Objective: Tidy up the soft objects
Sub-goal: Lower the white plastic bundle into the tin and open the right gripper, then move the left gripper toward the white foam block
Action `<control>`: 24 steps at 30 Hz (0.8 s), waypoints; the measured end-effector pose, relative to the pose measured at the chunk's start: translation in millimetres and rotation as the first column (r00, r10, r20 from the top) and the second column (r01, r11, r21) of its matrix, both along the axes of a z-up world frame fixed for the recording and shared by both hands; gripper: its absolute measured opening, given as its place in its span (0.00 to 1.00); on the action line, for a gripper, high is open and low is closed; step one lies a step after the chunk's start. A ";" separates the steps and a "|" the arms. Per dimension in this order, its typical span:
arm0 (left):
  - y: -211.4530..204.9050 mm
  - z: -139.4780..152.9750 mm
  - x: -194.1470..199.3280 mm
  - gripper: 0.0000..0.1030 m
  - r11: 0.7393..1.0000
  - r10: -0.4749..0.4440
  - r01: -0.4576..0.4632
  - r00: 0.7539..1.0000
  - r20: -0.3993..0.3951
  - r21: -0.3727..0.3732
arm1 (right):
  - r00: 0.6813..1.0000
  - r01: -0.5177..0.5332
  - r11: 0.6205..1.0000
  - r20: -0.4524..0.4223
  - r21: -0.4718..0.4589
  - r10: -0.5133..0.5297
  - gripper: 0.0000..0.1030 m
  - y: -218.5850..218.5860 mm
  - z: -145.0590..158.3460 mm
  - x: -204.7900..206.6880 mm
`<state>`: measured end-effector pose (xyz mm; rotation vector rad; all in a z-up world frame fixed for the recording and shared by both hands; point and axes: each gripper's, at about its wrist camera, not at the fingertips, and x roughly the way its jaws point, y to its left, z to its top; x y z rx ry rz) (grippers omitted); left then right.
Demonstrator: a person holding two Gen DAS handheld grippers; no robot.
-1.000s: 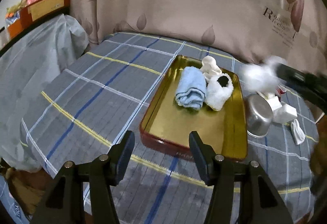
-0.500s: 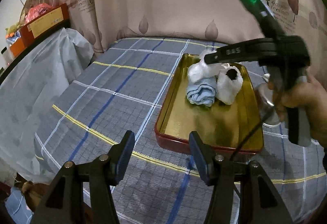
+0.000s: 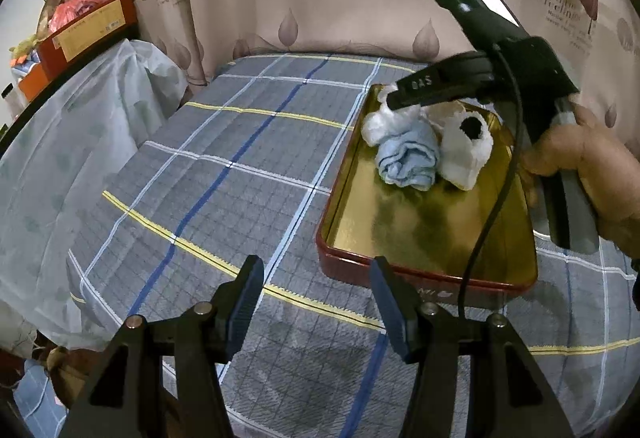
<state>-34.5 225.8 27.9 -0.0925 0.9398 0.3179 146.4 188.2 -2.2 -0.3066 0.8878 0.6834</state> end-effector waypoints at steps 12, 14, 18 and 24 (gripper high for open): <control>7.4 -4.4 0.9 0.55 1.000 0.016 -0.016 1.000 -0.013 -0.004 | 0.998 0.031 0.997 0.056 0.071 -0.035 0.39 -10.5 13.4 -4.1; 8.5 -4.3 0.2 0.55 1.000 0.016 -0.016 1.000 -0.013 -0.009 | 0.997 0.055 0.989 0.051 0.139 -0.063 0.39 -27.0 24.1 -5.9; 5.9 -1.9 -1.0 0.55 1.000 0.015 -0.015 1.000 -0.004 0.013 | 0.990 0.083 0.960 0.087 0.268 -0.110 0.47 -68.4 49.1 -27.5; -5.5 0.5 -3.6 0.55 1.000 -0.012 0.012 1.000 0.001 0.027 | 0.943 0.165 0.932 0.227 0.322 -0.245 0.74 -164.1 56.7 -108.6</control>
